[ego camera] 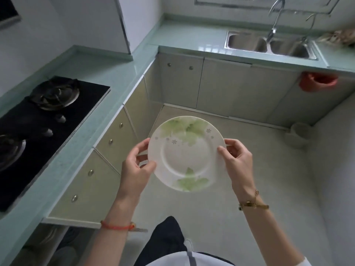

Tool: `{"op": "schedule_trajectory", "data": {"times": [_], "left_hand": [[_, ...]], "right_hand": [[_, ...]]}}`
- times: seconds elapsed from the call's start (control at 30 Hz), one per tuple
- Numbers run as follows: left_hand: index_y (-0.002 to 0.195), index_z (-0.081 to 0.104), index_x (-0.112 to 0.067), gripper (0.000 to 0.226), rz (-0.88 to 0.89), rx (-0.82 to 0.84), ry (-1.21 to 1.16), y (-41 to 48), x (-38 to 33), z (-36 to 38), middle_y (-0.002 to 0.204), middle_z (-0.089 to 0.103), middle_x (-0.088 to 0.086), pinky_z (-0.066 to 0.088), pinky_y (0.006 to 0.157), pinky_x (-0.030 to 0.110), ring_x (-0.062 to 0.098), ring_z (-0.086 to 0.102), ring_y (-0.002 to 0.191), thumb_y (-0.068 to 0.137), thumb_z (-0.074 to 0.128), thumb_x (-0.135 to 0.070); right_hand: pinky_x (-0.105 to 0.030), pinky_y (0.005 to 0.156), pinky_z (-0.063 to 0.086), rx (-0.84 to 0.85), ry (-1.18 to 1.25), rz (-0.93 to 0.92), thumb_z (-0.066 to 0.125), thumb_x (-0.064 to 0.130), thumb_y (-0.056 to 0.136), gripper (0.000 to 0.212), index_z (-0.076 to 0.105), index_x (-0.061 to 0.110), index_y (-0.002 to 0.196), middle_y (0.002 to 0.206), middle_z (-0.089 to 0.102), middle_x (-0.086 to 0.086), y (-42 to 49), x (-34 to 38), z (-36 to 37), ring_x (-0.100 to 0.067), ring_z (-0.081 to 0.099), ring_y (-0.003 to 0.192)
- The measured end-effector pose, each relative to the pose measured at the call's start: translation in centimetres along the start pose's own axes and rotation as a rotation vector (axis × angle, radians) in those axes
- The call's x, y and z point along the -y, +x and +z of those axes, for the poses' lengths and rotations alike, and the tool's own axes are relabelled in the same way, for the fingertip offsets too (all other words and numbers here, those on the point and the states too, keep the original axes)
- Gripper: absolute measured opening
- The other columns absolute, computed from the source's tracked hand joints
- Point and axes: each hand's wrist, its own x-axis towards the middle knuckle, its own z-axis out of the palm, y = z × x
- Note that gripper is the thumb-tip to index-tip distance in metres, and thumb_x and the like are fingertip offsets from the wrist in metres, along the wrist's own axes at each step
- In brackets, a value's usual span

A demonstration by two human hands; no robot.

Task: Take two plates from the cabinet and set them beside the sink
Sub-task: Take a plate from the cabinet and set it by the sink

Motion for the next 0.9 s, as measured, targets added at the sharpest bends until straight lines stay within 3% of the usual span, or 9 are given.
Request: {"op": "schedule_trajectory", "data": {"times": [0.13, 0.33, 0.5, 0.63, 0.9], "left_hand": [[0.127, 0.063, -0.03, 0.062, -0.006, 0.038, 0.016, 6.6, -0.5, 2.6, 0.123, 0.069, -0.01, 0.056, 0.094, 0.035, 0.017, 0.066, 0.111, 0.071, 0.059, -0.005], [0.128, 0.062, -0.028, 0.061, 0.015, 0.098, -0.002, 18.9, -2.0, 5.8, 0.123, 0.069, -0.008, 0.054, 0.089, 0.027, 0.015, 0.065, 0.111, 0.076, 0.059, 0.004], [0.127, 0.061, -0.03, 0.062, 0.048, 0.127, 0.016, 30.3, -5.0, 7.6, 0.12, 0.07, -0.01, 0.055, 0.082, 0.021, 0.006, 0.066, 0.106, 0.079, 0.059, 0.008], [0.131, 0.06, -0.027, 0.063, 0.055, 0.149, 0.048, 38.5, -6.8, 9.3, 0.119, 0.069, -0.011, 0.055, 0.081, 0.018, 0.004, 0.066, 0.105, 0.081, 0.058, 0.012], [0.132, 0.06, -0.022, 0.061, 0.018, 0.166, 0.075, 52.8, -8.1, 13.3, 0.121, 0.069, -0.008, 0.052, 0.091, 0.02, 0.006, 0.064, 0.111, 0.081, 0.058, 0.013]], "right_hand": [[-0.037, 0.068, 0.048, -0.043, 0.02, 0.016, 0.069, 0.011, 0.084, 0.01, 0.069, 0.02, 0.089, 0.077, 0.065, -0.004, 6.0, 0.1, 1.1, -0.019, 0.057, 0.071], [-0.037, 0.071, 0.049, -0.081, 0.032, 0.016, 0.068, 0.011, 0.085, 0.01, 0.07, 0.018, 0.092, 0.081, 0.068, -0.005, 17.0, 1.0, 4.7, -0.016, 0.06, 0.073], [-0.038, 0.073, 0.051, -0.122, 0.043, 0.013, 0.069, 0.011, 0.086, 0.01, 0.07, 0.018, 0.093, 0.089, 0.072, -0.017, 27.1, 3.4, 9.1, -0.017, 0.061, 0.076], [-0.032, 0.071, 0.052, -0.159, 0.046, 0.021, 0.068, 0.01, 0.086, 0.011, 0.07, 0.02, 0.091, 0.082, 0.072, -0.002, 33.9, 4.8, 12.4, -0.013, 0.062, 0.074], [-0.037, 0.077, 0.055, -0.175, -0.003, 0.05, 0.066, 0.012, 0.088, 0.012, 0.07, 0.012, 0.099, 0.095, 0.074, -0.011, 46.8, 5.7, 16.7, -0.015, 0.065, 0.08]]}}
